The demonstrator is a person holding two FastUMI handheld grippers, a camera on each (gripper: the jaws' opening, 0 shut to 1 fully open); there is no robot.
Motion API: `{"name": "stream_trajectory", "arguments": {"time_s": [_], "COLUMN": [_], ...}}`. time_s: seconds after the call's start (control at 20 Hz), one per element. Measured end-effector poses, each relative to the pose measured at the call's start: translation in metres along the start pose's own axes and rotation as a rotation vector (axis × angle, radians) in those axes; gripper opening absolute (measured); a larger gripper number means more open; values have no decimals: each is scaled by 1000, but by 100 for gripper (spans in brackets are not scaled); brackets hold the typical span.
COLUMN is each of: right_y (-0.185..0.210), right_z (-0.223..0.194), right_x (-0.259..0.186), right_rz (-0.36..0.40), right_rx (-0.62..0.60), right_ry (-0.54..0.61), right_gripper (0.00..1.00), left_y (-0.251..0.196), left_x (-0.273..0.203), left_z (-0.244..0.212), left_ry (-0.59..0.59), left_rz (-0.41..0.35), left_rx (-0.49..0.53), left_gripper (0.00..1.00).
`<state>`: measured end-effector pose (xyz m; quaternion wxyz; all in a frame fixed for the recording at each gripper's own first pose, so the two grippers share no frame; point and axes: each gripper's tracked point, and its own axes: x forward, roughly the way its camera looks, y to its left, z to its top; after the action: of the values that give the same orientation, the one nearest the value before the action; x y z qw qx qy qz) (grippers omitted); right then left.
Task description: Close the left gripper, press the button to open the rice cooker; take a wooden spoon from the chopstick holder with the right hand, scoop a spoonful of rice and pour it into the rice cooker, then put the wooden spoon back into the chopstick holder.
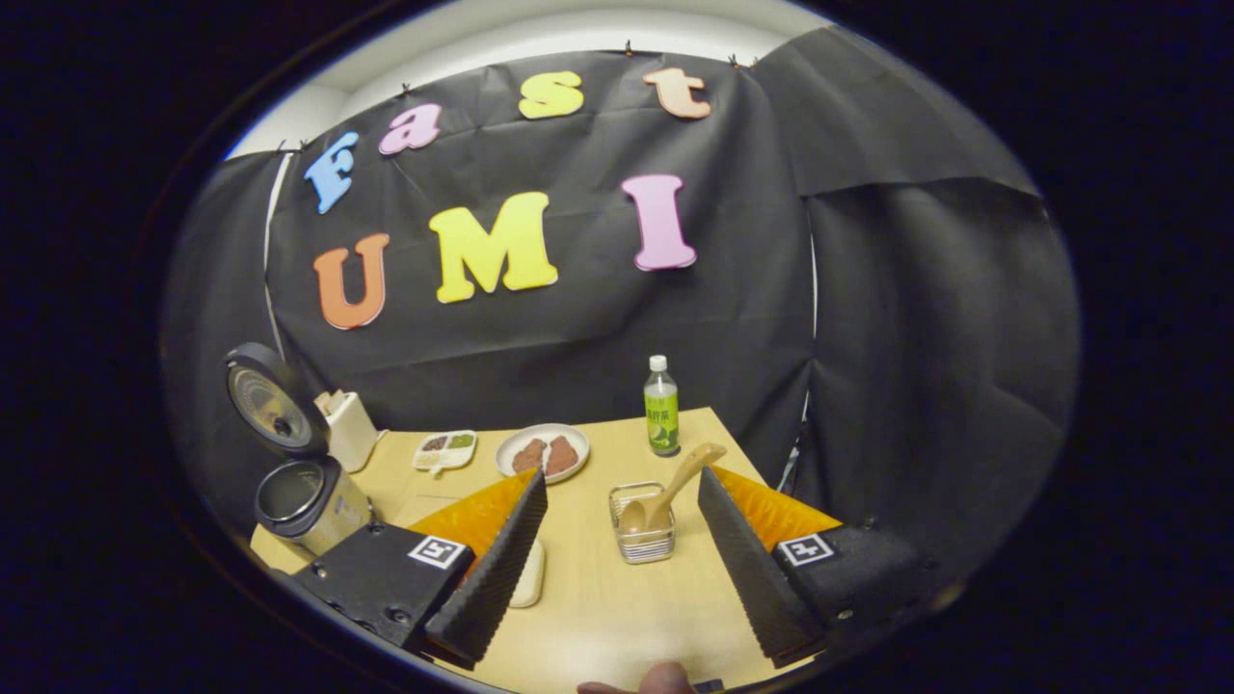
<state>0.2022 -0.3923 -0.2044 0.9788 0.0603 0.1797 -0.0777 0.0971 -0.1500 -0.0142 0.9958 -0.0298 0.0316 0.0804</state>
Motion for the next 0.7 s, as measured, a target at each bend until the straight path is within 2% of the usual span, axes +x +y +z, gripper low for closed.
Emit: {"name": "stream_trajectory", "arguments": {"time_s": [0.05,0.35,0.5,0.55,0.65,0.7], "right_y": [-8,-43,-45,-47,-47,-50], "right_z": [-7,-53,-76,-79,-80,-82], "right_x": [21,117,151,160,171,177], "right_rz": [11,22,15,12,16,6], "right_rx": [11,63,103,107,102,95], "right_ry": [21,149,206,217,217,219], "right_gripper": [98,100,96,99,97,92], "left_y": [-5,-15,-4,1,11,16], "left_x": [3,12,10,9,5,2], "left_z": [1,-4,-5,-5,-3,-3], "left_ry": [-3,15,31,34,35,35], "left_rz": [13,106,158,174,209,221], "left_rx": [-3,18,47,52,50,50], "left_gripper": [94,95,95,95,95,95]}}
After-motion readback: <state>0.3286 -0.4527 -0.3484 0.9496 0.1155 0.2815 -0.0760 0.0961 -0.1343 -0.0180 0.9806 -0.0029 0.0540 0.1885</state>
